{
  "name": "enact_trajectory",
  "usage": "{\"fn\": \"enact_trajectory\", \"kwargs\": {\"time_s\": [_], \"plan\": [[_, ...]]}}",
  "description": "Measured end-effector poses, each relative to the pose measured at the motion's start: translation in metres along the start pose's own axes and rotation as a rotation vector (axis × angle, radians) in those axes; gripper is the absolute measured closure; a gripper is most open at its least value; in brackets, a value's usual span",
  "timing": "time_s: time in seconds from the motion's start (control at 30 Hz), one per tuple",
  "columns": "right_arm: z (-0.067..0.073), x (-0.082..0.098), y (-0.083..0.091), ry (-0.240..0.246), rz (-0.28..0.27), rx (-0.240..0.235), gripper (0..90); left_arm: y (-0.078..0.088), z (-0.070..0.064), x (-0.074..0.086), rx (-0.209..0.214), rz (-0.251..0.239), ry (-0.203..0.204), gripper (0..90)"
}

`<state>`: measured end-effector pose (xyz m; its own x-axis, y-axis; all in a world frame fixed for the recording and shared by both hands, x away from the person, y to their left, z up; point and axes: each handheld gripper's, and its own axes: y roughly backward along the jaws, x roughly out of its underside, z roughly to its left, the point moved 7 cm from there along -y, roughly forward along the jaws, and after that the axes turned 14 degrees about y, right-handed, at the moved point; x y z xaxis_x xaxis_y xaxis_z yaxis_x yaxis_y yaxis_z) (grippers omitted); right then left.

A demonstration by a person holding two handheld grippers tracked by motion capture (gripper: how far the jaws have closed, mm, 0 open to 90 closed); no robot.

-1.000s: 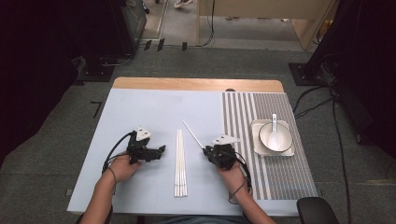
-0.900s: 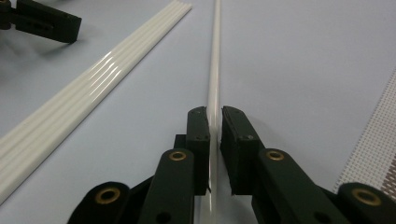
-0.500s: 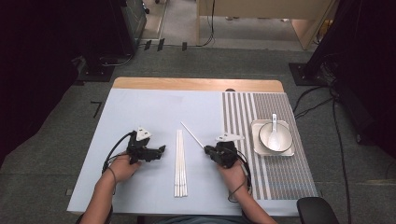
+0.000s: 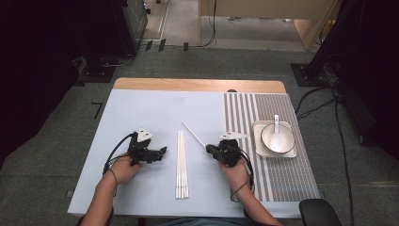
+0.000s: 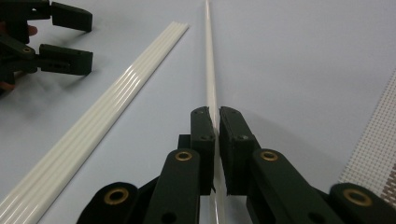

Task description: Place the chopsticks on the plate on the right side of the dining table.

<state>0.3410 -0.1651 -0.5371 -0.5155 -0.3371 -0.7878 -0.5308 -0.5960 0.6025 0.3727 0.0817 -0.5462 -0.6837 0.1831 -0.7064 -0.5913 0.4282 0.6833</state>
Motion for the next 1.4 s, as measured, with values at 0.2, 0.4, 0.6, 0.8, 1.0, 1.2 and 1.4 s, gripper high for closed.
{"fn": "enact_trajectory", "kwargs": {"time_s": [0.2,0.4,0.6,0.8,1.0,1.2,1.4], "plan": [[-0.003,-0.001,-0.001,-0.016,-0.008,-0.016,85.2,0.0,0.0,0.0,0.0,0.0,0.001,13.5],[-0.002,-0.004,0.002,-0.02,-0.023,-0.025,85.2,0.0,0.0,0.0,0.0,0.0,0.0,13.5],[-0.004,-0.009,0.004,-0.002,-0.02,-0.018,85.2,0.0,0.0,0.0,0.0,0.0,0.0,13.5],[-0.008,-0.016,0.008,0.035,-0.018,0.003,85.2,0.0,0.0,0.0,0.0,0.0,0.0,13.5],[-0.013,-0.024,0.014,0.08,-0.011,0.032,85.1,0.0,0.0,0.0,0.0,0.0,0.001,13.5],[-0.019,-0.027,0.018,0.099,-0.01,0.045,85.2,0.0,0.0,0.0,0.0,0.0,0.0,13.5],[-0.024,-0.032,0.022,0.11,-0.01,0.059,85.2,0.0,0.0,0.0,0.0,0.0,-0.001,13.5]]}}
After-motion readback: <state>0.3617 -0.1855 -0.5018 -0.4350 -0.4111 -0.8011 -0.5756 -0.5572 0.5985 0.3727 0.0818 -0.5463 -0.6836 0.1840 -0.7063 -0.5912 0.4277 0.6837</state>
